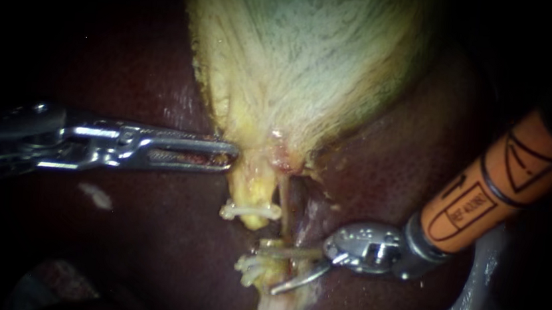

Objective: Go back from the cut left tube

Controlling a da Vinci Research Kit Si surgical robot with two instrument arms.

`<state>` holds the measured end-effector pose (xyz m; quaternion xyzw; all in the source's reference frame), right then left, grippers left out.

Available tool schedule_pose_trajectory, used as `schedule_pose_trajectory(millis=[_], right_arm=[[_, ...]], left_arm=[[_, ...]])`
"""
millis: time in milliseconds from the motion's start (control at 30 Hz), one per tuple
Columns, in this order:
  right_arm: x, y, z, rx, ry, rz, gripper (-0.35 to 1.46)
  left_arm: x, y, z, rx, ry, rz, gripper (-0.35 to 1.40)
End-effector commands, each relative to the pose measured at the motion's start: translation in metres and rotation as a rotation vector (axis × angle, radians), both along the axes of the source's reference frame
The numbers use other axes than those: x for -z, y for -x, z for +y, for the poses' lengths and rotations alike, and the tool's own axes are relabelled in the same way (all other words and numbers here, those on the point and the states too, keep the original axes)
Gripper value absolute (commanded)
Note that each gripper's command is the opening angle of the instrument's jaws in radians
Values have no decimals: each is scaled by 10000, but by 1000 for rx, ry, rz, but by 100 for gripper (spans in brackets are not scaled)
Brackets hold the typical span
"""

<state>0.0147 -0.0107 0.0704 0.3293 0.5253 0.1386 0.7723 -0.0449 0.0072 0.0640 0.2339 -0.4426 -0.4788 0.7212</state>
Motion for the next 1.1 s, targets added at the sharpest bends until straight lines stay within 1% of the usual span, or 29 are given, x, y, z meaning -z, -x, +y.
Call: schedule_pose_trajectory(millis=[33,167,200,267,333,467,567,600,867,1000,1100], right_arm=[[5,6,4,-9,39,4,123],[20,26,24,-16,132,18,123],[24,32,32,-28,173,15,125],[30,42,43,-44,222,7,126],[35,53,56,-56,282,-2,130],[43,68,71,-79,370,-30,138],[46,73,76,-99,415,-59,143],[47,74,76,-100,423,-63,143],[47,77,77,-93,456,-63,143],[46,79,77,-89,466,-59,143],[46,79,77,-86,472,-58,143]], left_arm=[[0,0,0,0,0,0,-35],[0,0,0,0,0,0,-35],[0,0,0,0,0,0,-35],[0,0,0,0,0,0,-35],[0,0,0,0,0,0,-35],[0,0,0,0,0,0,-35],[0,0,1,0,-1,0,-35],[0,0,1,0,-1,-1,-35],[-1,1,1,1,0,0,-35],[-6,8,-5,4,5,4,-35],[-12,18,-12,1,7,2,-35]])
